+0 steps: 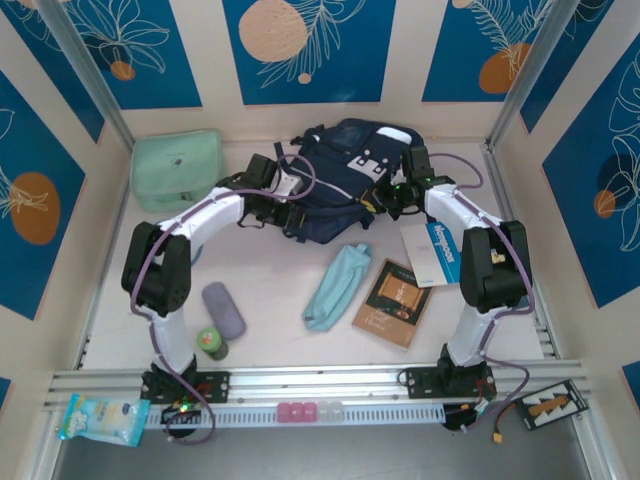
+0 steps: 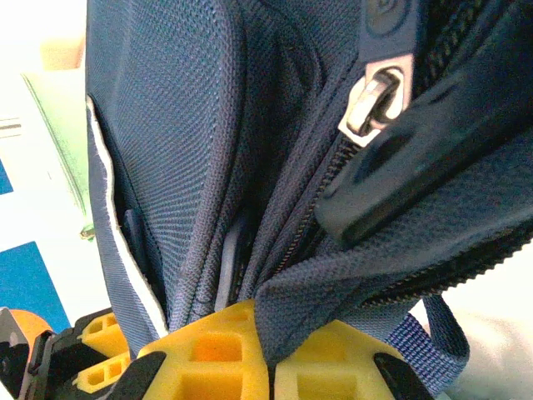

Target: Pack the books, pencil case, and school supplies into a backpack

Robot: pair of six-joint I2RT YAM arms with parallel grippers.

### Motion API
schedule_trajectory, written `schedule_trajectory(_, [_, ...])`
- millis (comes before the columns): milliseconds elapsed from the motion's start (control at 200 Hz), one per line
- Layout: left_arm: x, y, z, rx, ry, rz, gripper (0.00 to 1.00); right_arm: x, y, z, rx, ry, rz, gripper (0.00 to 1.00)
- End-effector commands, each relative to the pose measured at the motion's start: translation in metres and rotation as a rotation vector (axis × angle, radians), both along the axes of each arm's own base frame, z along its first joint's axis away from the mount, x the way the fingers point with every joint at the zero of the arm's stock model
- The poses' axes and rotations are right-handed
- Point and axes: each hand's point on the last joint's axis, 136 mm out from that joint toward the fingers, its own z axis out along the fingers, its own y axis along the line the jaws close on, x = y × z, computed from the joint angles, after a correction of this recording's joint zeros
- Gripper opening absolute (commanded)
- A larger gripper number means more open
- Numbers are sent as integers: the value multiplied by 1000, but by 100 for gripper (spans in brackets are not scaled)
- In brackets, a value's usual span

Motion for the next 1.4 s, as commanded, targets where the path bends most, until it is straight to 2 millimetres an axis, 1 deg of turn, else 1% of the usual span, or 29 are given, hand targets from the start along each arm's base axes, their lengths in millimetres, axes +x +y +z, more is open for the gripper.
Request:
schedule_trajectory(0, [-11,3,-11,25,46,-30,25,24,3,41,50,-145,-6,5])
schedule_trajectory(50, [-10,6,-14,43,48,-24,24,24,3,40,50,-142,-6,5])
schedule_trajectory(100, [-10,8,-16,54,45,-21,20,25,2,41,49,-146,-11,5])
schedule_trajectory(200, [-10,9,-15,53,43,-21,0,25,0,42,44,-146,-19,5])
schedule_trajectory(330, [-18,8,-2,24,21,-32,0,24,0,41,48,-144,-15,5])
schedule_trajectory(385, [-27,12,6,15,11,-27,0,21,4,41,63,-139,-1,5])
schedule_trajectory(445, [-42,16,14,0,14,-28,0,17,10,42,69,-138,18,5])
schedule_trajectory(460, [-47,18,12,0,22,-28,0,16,13,42,71,-137,25,5])
schedule_trajectory(550, [-78,25,15,-4,34,-32,0,6,27,43,90,-130,64,5])
schedule_trajectory(605, [-94,32,16,5,41,-19,0,0,35,44,103,-126,84,5])
schedule_trajectory(660, [-110,34,17,-19,57,-11,0,-4,44,45,118,-131,114,5])
schedule_trajectory(725, [-123,32,20,-43,55,0,0,-6,48,42,109,-135,131,5])
schedule_trajectory(770, [-126,32,21,-44,46,23,0,-3,47,40,101,-146,136,5])
schedule_trajectory(820, [-126,26,23,-60,31,36,0,4,43,36,94,-163,137,5])
schedule_trajectory(890, [-119,14,25,-77,13,59,0,23,30,28,77,-205,123,6])
schedule_trajectory(965, [-107,-9,28,-109,-4,70,0,44,14,16,63,-202,89,9])
schedule_trajectory(1005, [-103,-23,27,-116,-5,57,0,49,6,11,64,-184,66,14])
schedule_trajectory(1060, [-95,-37,29,-109,-12,51,0,50,-6,10,70,-161,26,27])
schedule_trajectory(1085, [-93,-42,27,-104,-8,46,0,46,-10,12,68,-153,5,32])
schedule_trajectory(1090, [-93,-44,29,-107,-11,44,0,45,-11,15,68,-157,2,33])
schedule_trajectory(1120, [-90,-50,30,-107,-12,38,0,40,-17,15,51,-146,-30,41])
schedule_trajectory(1150, [-88,-56,30,-108,-10,34,0,33,-24,17,27,-137,-63,49])
schedule_trajectory(1175, [-86,-59,30,-111,-10,33,0,26,-30,18,5,-123,-93,54])
schedule_trajectory(1210, [-84,-64,29,-119,-5,30,0,14,-37,19,-16,-101,-130,57])
schedule_trajectory(1265, [-80,-70,30,-131,3,28,0,-6,-41,20,-17,-62,-171,61])
schedule_trajectory(1305, [-79,-74,28,-131,11,24,0,-22,-37,18,-6,-19,-192,63])
schedule_trajectory(1395, [-74,-81,27,-132,19,18,0,-53,-9,17,41,43,-163,64])
